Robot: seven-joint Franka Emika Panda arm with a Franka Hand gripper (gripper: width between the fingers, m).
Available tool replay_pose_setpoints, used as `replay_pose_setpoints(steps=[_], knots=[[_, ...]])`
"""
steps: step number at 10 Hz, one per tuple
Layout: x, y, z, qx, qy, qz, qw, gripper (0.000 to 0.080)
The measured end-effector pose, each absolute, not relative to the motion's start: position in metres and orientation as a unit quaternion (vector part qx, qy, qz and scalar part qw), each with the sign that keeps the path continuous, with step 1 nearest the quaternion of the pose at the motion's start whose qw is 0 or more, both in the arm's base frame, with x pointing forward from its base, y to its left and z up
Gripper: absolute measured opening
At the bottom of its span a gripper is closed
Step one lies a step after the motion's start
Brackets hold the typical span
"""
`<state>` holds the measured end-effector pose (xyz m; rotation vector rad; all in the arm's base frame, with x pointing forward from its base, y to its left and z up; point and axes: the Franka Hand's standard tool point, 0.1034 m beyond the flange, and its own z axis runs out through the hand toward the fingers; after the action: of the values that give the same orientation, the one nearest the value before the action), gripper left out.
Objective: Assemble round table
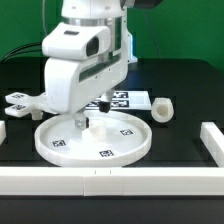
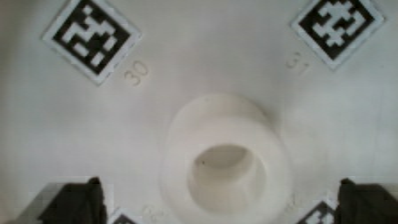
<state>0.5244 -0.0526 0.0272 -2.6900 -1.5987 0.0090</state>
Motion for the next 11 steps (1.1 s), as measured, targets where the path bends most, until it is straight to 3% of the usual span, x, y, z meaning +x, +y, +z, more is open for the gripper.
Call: replay_pose_setpoints(steps=[3,6,7,8,11], knots=[[0.523,-0.052,0.012,-0.86,-0.51,0.007,0.012,0.0649],[0.524,-0.051,0.01,-0.86,-0.51,0.008,0.012,0.0625],[0.524,-0.051,0.01,-0.86,-0.51,0.008,0.012,0.0442],[0.524,-0.051,0.01,-0.86,-0.51,0.008,0.012,0.0406],[0.524,-0.051,0.01,-0.86,-0.51,0.008,0.012,0.0406]])
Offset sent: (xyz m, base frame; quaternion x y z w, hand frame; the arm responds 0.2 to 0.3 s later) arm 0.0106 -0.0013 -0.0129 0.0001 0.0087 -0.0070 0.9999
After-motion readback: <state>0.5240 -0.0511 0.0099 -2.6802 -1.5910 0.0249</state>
